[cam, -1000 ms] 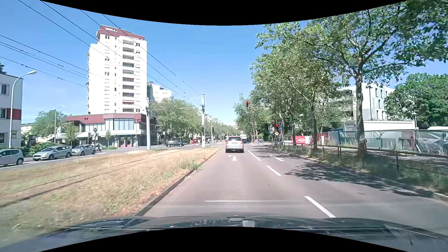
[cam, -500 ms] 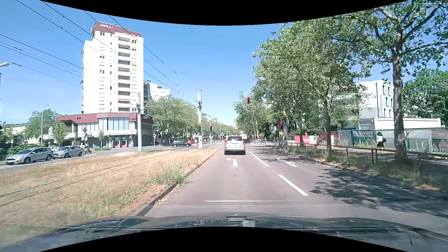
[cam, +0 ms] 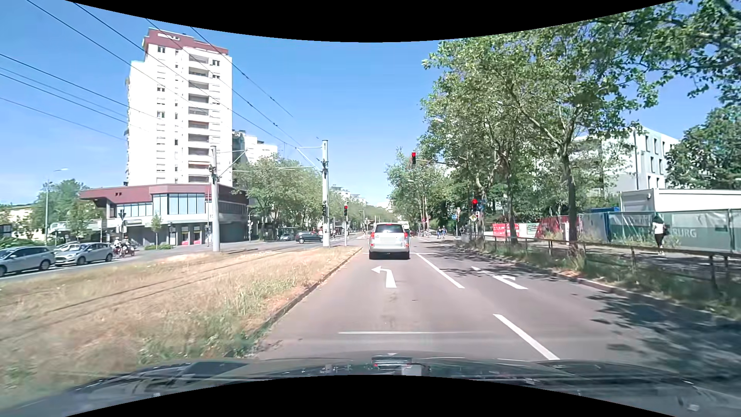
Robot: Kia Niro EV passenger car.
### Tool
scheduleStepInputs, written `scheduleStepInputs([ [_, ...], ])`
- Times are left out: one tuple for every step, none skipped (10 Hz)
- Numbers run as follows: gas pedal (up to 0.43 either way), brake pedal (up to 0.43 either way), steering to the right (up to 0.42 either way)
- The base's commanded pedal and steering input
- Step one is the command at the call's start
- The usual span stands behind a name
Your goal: Follow the waypoints while adhering to traffic rules and regulations
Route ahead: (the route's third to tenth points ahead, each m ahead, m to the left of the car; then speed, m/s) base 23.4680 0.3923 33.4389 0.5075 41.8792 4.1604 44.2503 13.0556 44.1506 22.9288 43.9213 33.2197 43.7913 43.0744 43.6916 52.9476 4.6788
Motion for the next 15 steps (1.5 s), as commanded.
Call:
scheduleStepInputs([
  [0.000,0.183,0.001],
  [0.000,0.189,0.002],
  [0.000,0.189,0.002],
  [0.000,0.189,0.002],
  [0.000,0.195,0.003],
  [0.000,0.195,0.003],
  [0.000,0.195,0.003],
  [0.000,0.189,0.003],
  [0.000,0.189,0.003],
  [0.000,0.189,0.003],
  [0.000,0.189,0.003],
  [0.000,0.189,0.003],
  [0.000,0.183,0.003],
  [0.000,0.183,0.003],
  [0.000,0.183,0.003],
])
